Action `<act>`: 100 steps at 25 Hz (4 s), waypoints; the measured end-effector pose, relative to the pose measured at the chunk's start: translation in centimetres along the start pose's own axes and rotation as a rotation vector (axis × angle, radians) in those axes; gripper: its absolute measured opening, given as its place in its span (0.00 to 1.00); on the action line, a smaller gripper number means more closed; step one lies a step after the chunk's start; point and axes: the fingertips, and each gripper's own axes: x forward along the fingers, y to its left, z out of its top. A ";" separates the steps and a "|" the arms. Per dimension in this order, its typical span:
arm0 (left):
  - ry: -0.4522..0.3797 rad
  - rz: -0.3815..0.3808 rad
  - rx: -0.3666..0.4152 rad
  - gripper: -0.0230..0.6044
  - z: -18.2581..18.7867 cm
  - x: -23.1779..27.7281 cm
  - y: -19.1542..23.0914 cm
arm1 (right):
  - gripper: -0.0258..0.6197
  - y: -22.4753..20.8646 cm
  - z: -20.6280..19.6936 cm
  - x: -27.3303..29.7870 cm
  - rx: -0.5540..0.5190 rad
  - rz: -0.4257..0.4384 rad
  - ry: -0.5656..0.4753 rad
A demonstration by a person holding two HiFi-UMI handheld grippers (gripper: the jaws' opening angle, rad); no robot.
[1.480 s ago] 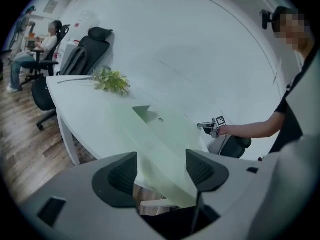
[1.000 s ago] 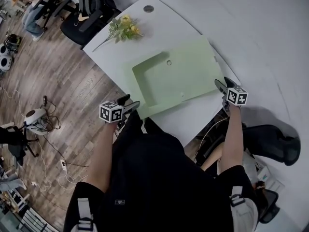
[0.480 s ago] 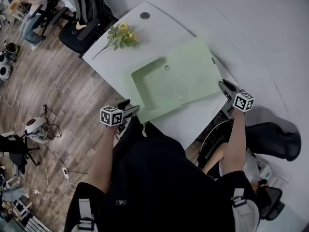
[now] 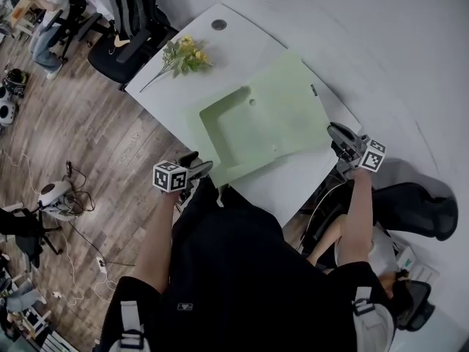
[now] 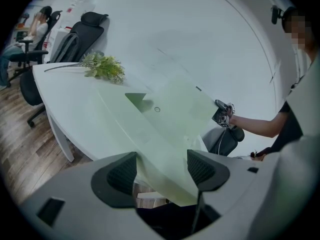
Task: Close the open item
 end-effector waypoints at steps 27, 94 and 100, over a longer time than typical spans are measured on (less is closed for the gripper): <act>-0.011 -0.012 0.001 0.54 -0.3 0.0 0.1 | 0.12 8.7 -3.1 7.7 0.217 0.450 -0.036; 0.209 -0.263 0.203 0.54 -0.2 -1.5 1.8 | 0.08 9.5 -22.8 32.7 -0.350 0.102 0.812; 0.218 -0.285 0.222 0.54 0.0 -1.8 2.1 | 0.08 9.6 -24.1 33.1 -0.331 0.077 0.824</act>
